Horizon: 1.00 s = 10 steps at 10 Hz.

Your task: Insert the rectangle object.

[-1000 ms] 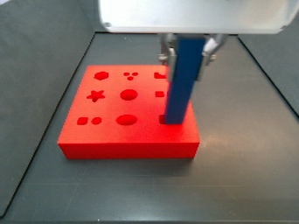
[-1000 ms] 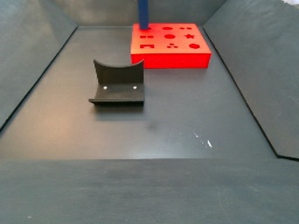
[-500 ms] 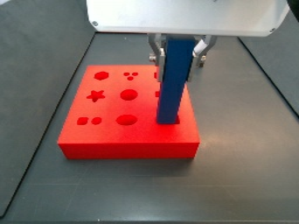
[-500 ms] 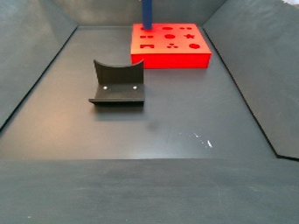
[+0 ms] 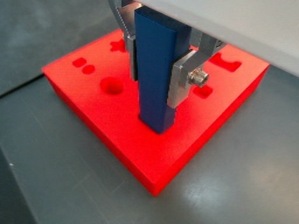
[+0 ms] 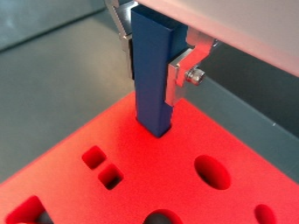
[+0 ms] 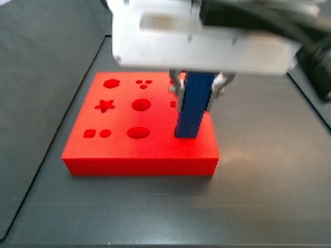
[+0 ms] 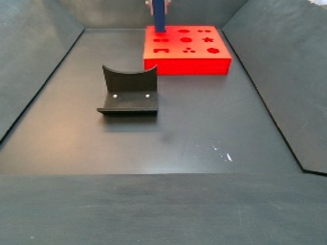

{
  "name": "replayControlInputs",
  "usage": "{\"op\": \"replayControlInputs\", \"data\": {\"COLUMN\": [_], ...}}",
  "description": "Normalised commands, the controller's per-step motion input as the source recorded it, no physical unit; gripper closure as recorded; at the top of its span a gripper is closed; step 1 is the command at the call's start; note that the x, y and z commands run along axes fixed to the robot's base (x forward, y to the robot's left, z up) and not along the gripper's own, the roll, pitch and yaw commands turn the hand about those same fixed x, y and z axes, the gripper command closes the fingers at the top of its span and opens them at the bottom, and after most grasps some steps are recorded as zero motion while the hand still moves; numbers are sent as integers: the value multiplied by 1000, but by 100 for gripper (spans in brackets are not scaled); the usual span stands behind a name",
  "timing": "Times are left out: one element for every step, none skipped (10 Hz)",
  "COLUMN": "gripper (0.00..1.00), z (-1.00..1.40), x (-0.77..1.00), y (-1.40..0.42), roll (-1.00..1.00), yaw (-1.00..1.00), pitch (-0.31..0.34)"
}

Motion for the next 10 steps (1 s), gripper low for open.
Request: {"op": "replayControlInputs", "data": {"gripper": [100,100,100,100,100,100,100,100,100,100], "z": [-877,-849,-829,-154,0,0,-231,-377,-23,0], "x": [20,14,0,0,0,60,0,0,-80,31], "y": [0,0,0,0,0,0,0,-43,0,0], "roll": [-104,-147,-159,-86,4,0,-83,-20,-24,0], "yaw": [83,89,83,6,0,0,0,0,0,0], "pitch": [70,29,19,-50,7,0,-174,-196,-84,43]}}
